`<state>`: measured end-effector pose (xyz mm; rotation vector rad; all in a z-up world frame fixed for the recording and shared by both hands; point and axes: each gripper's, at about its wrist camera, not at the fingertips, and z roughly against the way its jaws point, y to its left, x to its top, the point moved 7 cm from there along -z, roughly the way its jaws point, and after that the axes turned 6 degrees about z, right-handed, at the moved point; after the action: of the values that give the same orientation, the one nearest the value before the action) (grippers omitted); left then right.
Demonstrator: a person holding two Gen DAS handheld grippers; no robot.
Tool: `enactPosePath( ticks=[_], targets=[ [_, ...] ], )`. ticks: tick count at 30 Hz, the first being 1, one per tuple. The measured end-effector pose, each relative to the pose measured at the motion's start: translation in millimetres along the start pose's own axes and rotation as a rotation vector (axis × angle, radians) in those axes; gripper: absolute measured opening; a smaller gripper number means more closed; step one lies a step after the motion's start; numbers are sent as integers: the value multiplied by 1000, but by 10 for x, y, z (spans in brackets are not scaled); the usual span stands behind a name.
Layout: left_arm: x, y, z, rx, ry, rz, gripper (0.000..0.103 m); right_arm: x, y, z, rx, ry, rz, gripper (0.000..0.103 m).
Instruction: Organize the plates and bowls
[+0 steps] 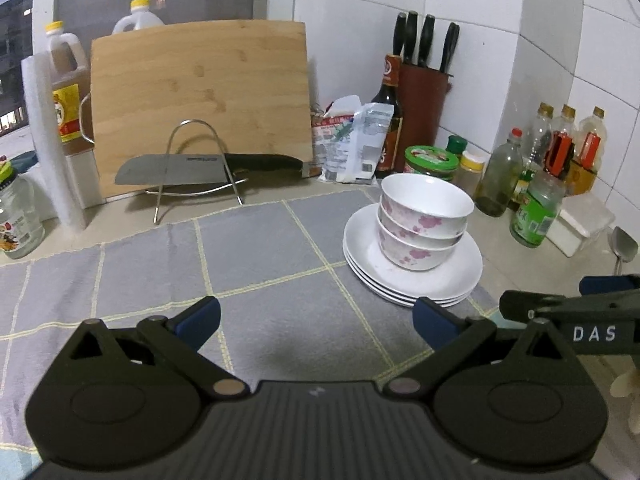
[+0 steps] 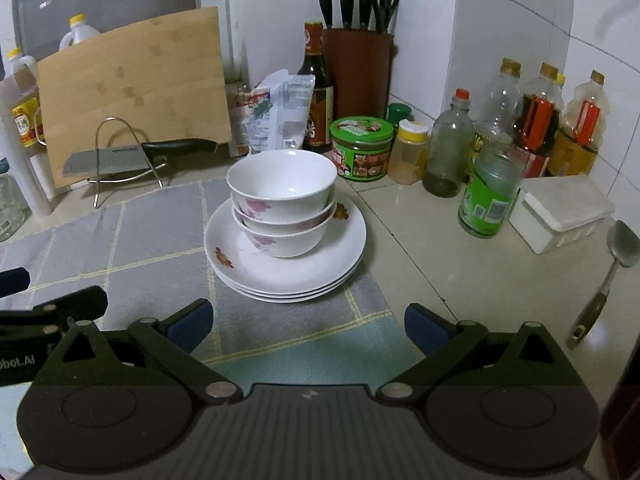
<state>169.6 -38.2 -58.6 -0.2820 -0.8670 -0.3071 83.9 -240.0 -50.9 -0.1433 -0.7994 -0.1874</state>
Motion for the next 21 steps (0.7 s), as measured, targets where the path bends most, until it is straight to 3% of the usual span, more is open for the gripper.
enactPosePath(
  ticks=[21],
  targets=[
    [60, -74, 103, 10, -17, -17, 102, 46, -11, 110, -13, -29, -6, 103]
  ],
)
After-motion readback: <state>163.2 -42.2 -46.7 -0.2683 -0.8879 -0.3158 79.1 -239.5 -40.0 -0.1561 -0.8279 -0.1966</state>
